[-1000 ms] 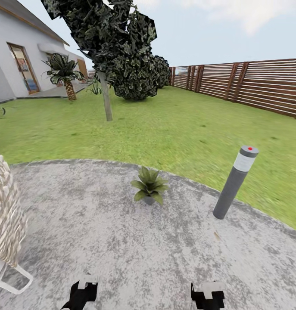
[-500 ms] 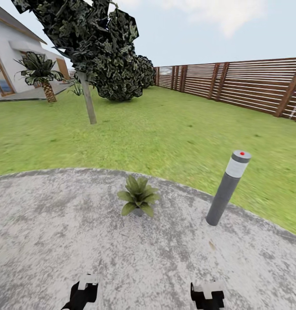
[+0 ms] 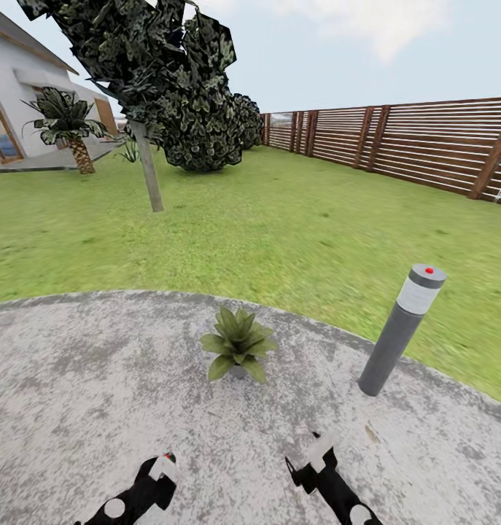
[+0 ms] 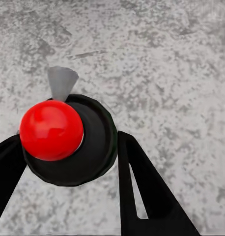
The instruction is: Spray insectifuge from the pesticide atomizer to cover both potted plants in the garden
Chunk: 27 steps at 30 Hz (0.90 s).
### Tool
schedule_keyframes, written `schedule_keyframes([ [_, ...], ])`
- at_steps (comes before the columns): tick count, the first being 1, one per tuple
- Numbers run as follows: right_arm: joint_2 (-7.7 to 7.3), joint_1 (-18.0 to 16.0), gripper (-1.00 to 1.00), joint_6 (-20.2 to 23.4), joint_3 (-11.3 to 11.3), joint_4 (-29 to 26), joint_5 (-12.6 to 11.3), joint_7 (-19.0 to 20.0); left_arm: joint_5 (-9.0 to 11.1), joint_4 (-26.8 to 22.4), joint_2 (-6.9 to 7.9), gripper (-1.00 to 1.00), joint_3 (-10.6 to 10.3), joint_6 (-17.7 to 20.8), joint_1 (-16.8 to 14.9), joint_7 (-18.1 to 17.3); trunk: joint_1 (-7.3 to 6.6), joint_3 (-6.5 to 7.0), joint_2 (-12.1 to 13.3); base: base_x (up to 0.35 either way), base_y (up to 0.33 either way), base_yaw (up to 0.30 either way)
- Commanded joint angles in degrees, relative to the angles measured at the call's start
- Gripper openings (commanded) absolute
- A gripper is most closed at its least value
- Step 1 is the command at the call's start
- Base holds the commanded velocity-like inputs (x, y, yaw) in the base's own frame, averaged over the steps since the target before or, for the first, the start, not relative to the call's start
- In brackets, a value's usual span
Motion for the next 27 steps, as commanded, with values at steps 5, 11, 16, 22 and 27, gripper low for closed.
schedule_keyframes([
  [5, 0.1, -0.6, 1.0, 6.1, -0.1, -5.4, 6.9, 17.0, -8.4, -4.0, 3.09, -1.0, -0.7, 1.4, -0.3, -18.5, -0.01, -0.05, 0.0, 0.0, 0.0, 0.0],
  [11, 0.28, -4.0, 1.0, 7.5, -0.1, -6.1, 7.6, 27.2, -15.2, -8.5, 3.62, -1.0, -0.8, 2.6, -0.3, -27.3, -0.01, -0.05, 0.0, 0.0, 0.0, 0.0],
  [16, 0.87, -4.2, -1.0, 7.5, 0.1, -6.1, 10.5, 31.7, -20.9, -9.2, 1.96, -1.0, -1.3, 8.0, -0.3, -28.2, -0.01, -0.05, 0.0, 0.0, 0.0, 0.0],
  [22, 1.97, -4.2, -1.0, 7.4, 0.1, -6.1, 11.6, 35.8, -25.9, -9.2, -2.43, -1.0, -1.6, 8.4, -0.3, -28.2, -0.01, -0.05, 0.0, 0.0, 0.0, 0.0],
  [27, 3.43, -4.2, -1.0, 7.4, 0.1, -6.0, 11.7, 35.9, -26.1, -9.6, -5.29, -1.0, -3.5, 9.9, -0.3, -28.2, -0.01, -0.05, 0.0, 0.0, 0.0, 0.0],
])
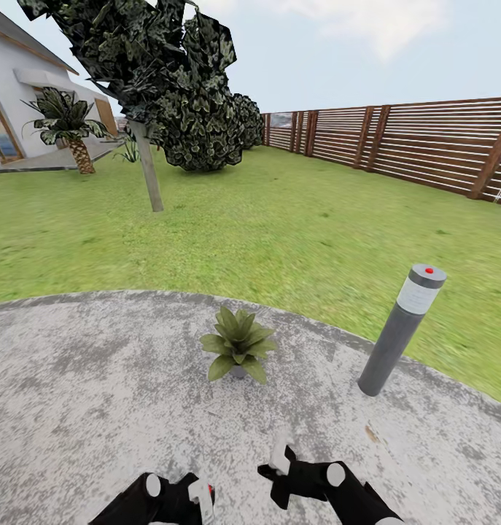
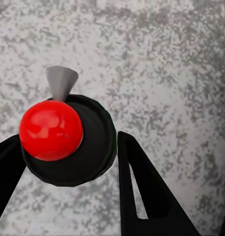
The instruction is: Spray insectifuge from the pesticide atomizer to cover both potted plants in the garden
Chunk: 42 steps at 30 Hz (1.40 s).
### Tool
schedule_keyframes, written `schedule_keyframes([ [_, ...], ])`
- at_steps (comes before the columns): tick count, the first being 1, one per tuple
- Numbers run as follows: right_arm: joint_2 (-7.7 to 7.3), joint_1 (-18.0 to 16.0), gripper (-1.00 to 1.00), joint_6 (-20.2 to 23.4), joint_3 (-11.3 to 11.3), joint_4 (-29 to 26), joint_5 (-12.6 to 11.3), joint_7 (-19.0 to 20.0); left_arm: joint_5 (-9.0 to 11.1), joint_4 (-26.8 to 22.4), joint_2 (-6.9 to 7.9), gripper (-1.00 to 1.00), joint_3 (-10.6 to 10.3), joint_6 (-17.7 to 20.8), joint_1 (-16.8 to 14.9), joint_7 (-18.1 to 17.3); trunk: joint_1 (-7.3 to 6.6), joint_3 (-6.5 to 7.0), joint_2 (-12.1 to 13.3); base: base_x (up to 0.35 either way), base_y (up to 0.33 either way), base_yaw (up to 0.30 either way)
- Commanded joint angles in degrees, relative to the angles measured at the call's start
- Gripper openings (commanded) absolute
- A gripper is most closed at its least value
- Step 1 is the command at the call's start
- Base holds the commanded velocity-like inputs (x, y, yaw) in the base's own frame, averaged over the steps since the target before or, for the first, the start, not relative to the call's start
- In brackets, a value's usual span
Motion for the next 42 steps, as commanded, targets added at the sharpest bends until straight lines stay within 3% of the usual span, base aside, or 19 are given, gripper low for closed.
schedule_keyframes([
  [1, 0.21, 0.0, -1.0, -0.2, -0.1, -0.1, 0.4, 0.1, -0.6, -0.5, -0.19, -1.0, -1.3, 0.4, 0.0, 0.0, -0.01, -0.05, 0.0, 0.0, 0.0, 0.0],
  [4, 1.26, 0.0, -1.0, -0.2, 0.3, -0.1, 0.4, 0.8, -0.4, -2.9, -0.63, -1.0, -6.4, 4.2, 0.0, 0.0, -0.01, -0.05, 0.0, 0.0, 0.0, 0.0],
  [7, 1.56, 0.0, -1.0, -0.1, 3.0, -0.1, 0.4, 1.5, -0.5, -3.7, -1.23, -1.0, -7.4, 5.3, 0.0, 0.0, -0.01, -0.05, 0.0, 0.0, 0.0, 0.0],
  [11, 1.65, 0.0, -1.0, -0.1, 4.6, -0.1, 0.3, 1.7, -0.5, -4.0, -2.0, -1.0, -7.6, 5.6, 0.0, 0.0, -0.01, -0.05, 0.0, 0.0, 0.0, 0.0],
  [19, 2.32, 0.0, -1.0, -0.2, 4.7, -0.1, 0.3, 1.7, -0.5, -4.0, -4.02, -1.0, -7.7, 5.6, 0.0, 0.1, -0.01, -0.05, 0.0, 0.0, 0.0, 0.0],
  [32, 2.34, 0.0, -1.0, -0.2, 4.7, -0.1, 0.3, 1.6, 0.3, -3.9, -4.21, -1.0, -7.6, 4.9, 0.0, -0.3, -0.01, -0.05, 0.0, 0.0, 0.0, 0.0],
  [39, 2.34, 0.0, -1.0, -0.2, 4.7, -0.1, 0.3, 1.6, 0.5, -3.9, -4.2, -1.0, -7.5, 4.5, 0.0, -2.4, -0.01, -0.05, 0.0, 0.0, 0.0, 0.0],
  [42, 2.34, 0.0, -1.0, -0.2, 4.7, -0.1, 0.3, 1.6, 1.8, -3.9, -4.2, -1.0, -7.5, 4.4, 0.0, -2.5, -0.01, -0.05, 0.0, 0.0, 0.0, 0.0],
])
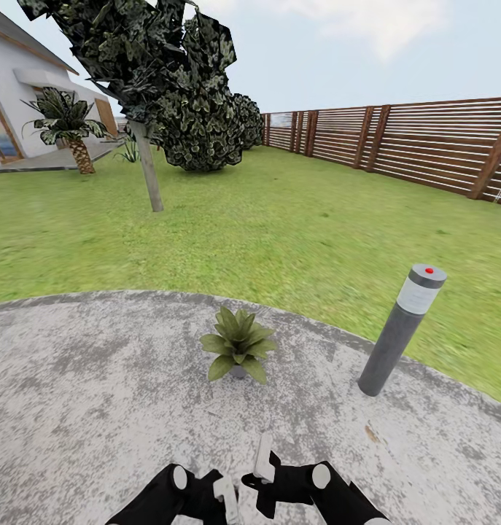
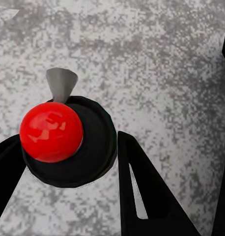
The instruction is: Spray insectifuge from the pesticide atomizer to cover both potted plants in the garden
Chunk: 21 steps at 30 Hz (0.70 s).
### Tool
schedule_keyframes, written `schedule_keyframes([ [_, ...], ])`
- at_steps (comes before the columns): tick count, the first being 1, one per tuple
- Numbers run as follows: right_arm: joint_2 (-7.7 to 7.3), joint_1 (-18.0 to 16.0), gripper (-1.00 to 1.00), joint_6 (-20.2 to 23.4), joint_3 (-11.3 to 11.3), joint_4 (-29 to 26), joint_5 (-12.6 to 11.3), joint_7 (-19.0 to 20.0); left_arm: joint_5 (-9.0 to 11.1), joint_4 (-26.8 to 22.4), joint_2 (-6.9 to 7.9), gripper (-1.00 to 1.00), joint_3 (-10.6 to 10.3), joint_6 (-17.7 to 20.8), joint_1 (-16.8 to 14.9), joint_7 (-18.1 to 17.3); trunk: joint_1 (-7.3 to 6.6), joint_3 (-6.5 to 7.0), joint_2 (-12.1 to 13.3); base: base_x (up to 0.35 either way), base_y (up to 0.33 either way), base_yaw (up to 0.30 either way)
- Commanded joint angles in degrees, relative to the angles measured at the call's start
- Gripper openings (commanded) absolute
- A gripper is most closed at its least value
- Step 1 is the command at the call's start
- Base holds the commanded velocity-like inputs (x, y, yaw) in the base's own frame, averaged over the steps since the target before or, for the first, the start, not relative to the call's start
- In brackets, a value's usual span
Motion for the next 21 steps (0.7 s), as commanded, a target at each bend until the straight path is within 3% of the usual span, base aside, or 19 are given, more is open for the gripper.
schedule_keyframes([
  [1, 0.01, 0.0, -1.0, -0.3, -0.1, -0.1, 0.5, 0.0, -0.1, -0.1, -0.01, -1.0, 0.0, -0.2, 0.0, -0.2, -0.01, -0.05, 0.0, 0.0, 0.0, 0.0],
  [11, 0.01, 0.0, -1.0, -0.3, -0.1, -0.1, 0.5, 0.0, 1.0, -1.3, -0.05, -1.0, 0.2, -0.7, 0.0, -0.3, -0.01, -0.05, 0.0, 0.0, 0.0, 0.0],
  [15, 0.0, 0.0, -1.0, -0.3, -0.1, -0.1, 0.5, 0.0, 3.2, -2.0, -0.01, -1.0, 0.2, -1.0, 0.0, -0.8, -0.01, -0.05, 0.0, 0.0, 0.0, 0.0],
  [21, -0.02, 0.0, -1.0, -0.3, -0.1, -0.1, 0.5, 0.0, 3.6, -2.0, -0.01, -1.0, 0.2, -1.0, 0.0, -1.4, -0.01, -0.05, 0.0, 0.0, 0.0, 0.0],
])
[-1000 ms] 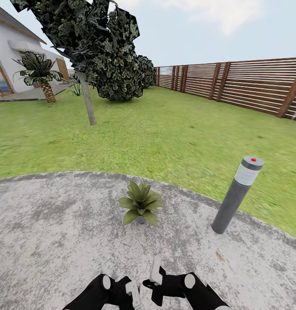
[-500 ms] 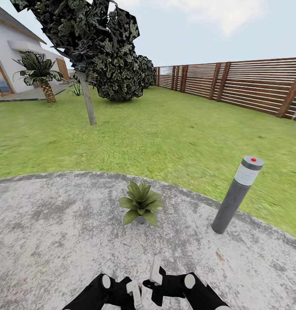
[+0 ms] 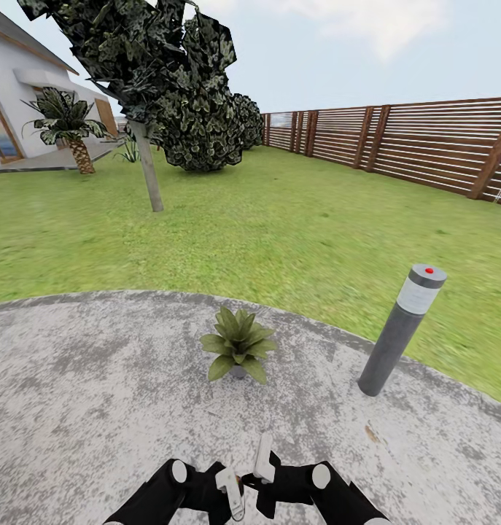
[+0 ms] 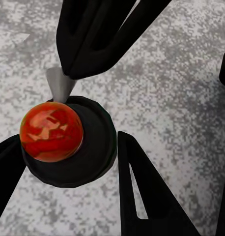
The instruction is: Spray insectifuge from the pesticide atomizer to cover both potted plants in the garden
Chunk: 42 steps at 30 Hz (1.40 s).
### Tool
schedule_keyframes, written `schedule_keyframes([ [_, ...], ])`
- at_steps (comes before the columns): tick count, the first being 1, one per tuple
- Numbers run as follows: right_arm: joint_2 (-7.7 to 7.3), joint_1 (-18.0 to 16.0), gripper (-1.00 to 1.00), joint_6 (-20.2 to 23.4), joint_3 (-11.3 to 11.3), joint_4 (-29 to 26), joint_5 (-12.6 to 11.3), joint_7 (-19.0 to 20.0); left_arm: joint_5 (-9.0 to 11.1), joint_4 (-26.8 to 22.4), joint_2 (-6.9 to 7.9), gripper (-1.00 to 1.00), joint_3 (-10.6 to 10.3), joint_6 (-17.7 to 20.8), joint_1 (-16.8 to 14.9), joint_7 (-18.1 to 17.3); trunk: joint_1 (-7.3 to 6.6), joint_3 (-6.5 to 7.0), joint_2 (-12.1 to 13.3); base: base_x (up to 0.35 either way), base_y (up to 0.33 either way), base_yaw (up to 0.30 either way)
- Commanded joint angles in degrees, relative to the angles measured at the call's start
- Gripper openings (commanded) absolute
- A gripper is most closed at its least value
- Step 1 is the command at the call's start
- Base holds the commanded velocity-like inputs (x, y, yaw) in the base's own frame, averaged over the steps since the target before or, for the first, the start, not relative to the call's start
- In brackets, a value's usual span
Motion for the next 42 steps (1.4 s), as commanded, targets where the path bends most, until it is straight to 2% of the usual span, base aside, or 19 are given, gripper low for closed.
schedule_keyframes([
  [1, 0.02, 0.0, -1.0, -0.3, -0.1, -0.1, 0.5, 0.0, -0.5, -0.1, -0.01, -1.0, 0.0, -0.3, 0.0, -0.2, -0.01, -0.05, 0.0, 0.0, 0.0, 0.0],
  [10, 0.0, 0.0, -1.0, -0.3, -0.1, -0.1, 0.5, 0.0, -0.6, -0.1, 0.02, -1.0, 0.0, -0.3, 0.0, -0.2, -0.01, -0.05, 0.0, 0.0, 0.0, 0.0],
  [14, -0.02, 0.0, -1.0, -0.3, -0.1, -0.1, 0.5, 0.0, -1.1, 0.3, 0.67, -1.0, -0.1, 0.0, 0.0, -0.1, -0.01, -0.05, 0.0, 0.0, 0.0, 0.0],
  [16, -0.04, 0.0, -1.0, -0.3, -0.1, 0.0, 0.5, 0.0, -1.3, 0.3, 2.04, -1.0, -0.1, 0.2, 0.0, 0.0, -0.01, -0.05, 0.0, 0.0, 0.0, 0.0],
  [20, -0.05, 0.0, -1.0, -0.3, -0.1, 0.0, 0.5, 0.0, -1.3, 0.3, 7.17, -1.0, -0.1, 0.3, 0.1, -0.1, -0.01, -0.05, 0.0, 0.0, 0.0, 0.0],
  [23, -0.05, 0.0, -1.0, -0.3, -0.1, 0.0, 0.5, 0.0, -1.3, 0.5, 9.22, -1.0, 0.0, 0.3, 0.2, 0.0, -0.01, -0.05, 0.0, 0.0, 0.0, 0.0],
  [24, -0.11, 0.0, 1.0, -0.3, -0.1, 0.0, 0.6, 0.0, -1.3, 0.6, 10.3, -1.0, 0.0, 0.3, 0.3, 0.0, -0.01, -0.05, 0.0, 0.0, 0.0, 0.0],
  [30, -0.28, 0.0, 1.0, -0.3, -0.2, 0.0, 0.7, -0.2, -1.2, 0.7, 15.56, -1.0, 0.1, -0.2, 0.5, 0.1, -0.01, -0.05, 0.0, 0.0, 0.0, 0.0],
  [32, -0.4, 0.0, 1.0, -0.4, -0.4, 0.1, 0.6, -0.3, -0.9, 0.7, 16.91, -1.0, 0.2, -0.2, 0.6, 0.2, -0.01, -0.05, 0.0, 0.0, 0.0, 0.0],
  [35, -0.54, 0.0, 1.0, -0.4, -0.7, 0.2, 0.6, -0.6, -0.8, 0.8, 17.76, -1.0, 0.3, 0.1, 0.6, 0.5, -0.01, -0.05, 0.0, 0.0, 0.0, 0.0],
  [36, -0.65, 0.0, 1.0, -0.4, -0.7, 0.3, 0.5, -1.4, -0.7, 0.8, 17.82, -1.0, 0.9, 0.3, 0.6, 0.7, -0.01, -0.05, 0.0, 0.0, 0.0, 0.0],
  [38, -1.54, 0.0, 1.0, -0.4, -0.7, 0.5, 0.4, -5.7, -0.6, 0.8, 17.45, -1.0, 4.8, 0.5, 0.6, 1.3, -0.01, -0.05, 0.0, 0.0, 0.0, 0.0],
  [39, -2.25, 0.0, 1.0, -0.4, -0.7, 0.8, 0.3, -8.3, -0.6, 0.9, 17.25, -1.0, 7.4, 0.5, 0.6, 1.9, -0.01, -0.05, 0.0, 0.0, 0.0, 0.0],
  [40, -3.37, 0.1, 1.0, -0.4, -0.8, 2.4, 0.0, -12.3, -0.5, 0.9, 16.81, -1.0, 11.4, 0.5, 0.6, 3.1, -0.01, -0.05, 0.0, 0.0, 0.0, 0.0],
  [41, -3.92, 0.1, 1.0, -0.4, -1.1, 4.3, -0.5, -14.7, -0.4, 0.9, 16.25, -1.0, 13.9, 0.5, 0.6, 3.9, -0.01, -0.05, 0.0, 0.0, 0.0, 0.0],
  [42, -4.42, 0.1, 1.0, -0.4, -1.9, 7.9, -1.9, -18.4, -0.4, 0.9, 15.13, -1.0, 17.0, 0.6, 0.6, 4.9, -0.01, -0.05, 0.0, 0.0, 0.0, 0.0],
])
